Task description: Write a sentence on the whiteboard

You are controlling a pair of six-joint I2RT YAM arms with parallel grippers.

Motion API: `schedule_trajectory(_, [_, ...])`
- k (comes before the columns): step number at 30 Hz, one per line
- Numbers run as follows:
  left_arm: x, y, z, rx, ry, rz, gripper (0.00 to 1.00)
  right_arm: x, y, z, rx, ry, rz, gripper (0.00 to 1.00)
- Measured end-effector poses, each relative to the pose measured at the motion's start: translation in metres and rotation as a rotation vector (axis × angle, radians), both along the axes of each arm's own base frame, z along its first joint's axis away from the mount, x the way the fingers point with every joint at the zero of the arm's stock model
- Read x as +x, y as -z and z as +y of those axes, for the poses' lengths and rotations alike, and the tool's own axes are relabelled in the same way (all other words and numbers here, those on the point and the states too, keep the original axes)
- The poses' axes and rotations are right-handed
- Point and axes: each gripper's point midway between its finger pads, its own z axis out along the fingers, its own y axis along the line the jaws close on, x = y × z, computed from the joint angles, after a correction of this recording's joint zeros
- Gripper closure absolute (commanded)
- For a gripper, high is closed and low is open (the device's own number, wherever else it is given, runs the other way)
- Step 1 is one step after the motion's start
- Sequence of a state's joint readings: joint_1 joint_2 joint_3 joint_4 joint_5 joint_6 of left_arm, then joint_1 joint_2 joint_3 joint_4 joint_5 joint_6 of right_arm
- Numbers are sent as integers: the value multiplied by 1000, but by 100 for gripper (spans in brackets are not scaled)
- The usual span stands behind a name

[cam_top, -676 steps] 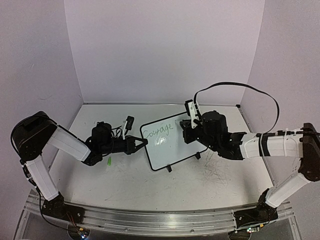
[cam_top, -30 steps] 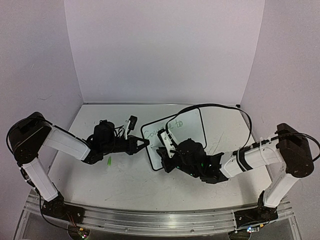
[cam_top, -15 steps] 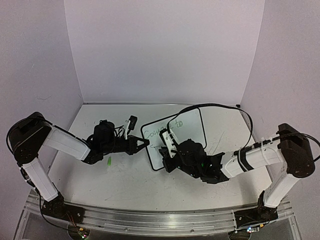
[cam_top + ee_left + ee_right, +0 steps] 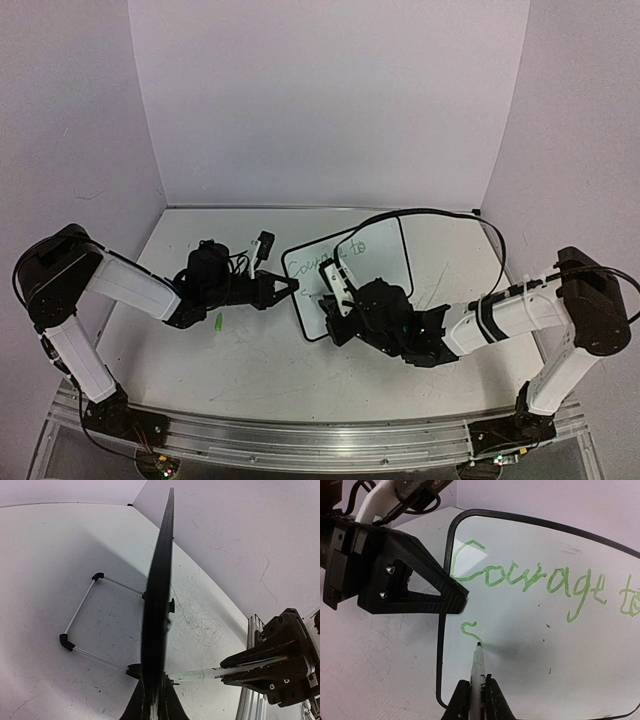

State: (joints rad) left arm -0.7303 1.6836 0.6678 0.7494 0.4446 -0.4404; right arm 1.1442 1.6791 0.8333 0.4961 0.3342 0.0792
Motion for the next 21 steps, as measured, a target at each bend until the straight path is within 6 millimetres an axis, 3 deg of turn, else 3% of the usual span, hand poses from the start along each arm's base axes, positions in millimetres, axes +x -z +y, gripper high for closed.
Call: schedule_trajectory(21, [0,0,0,0,1,-4,100,-5,1,6,4,-35,13,100])
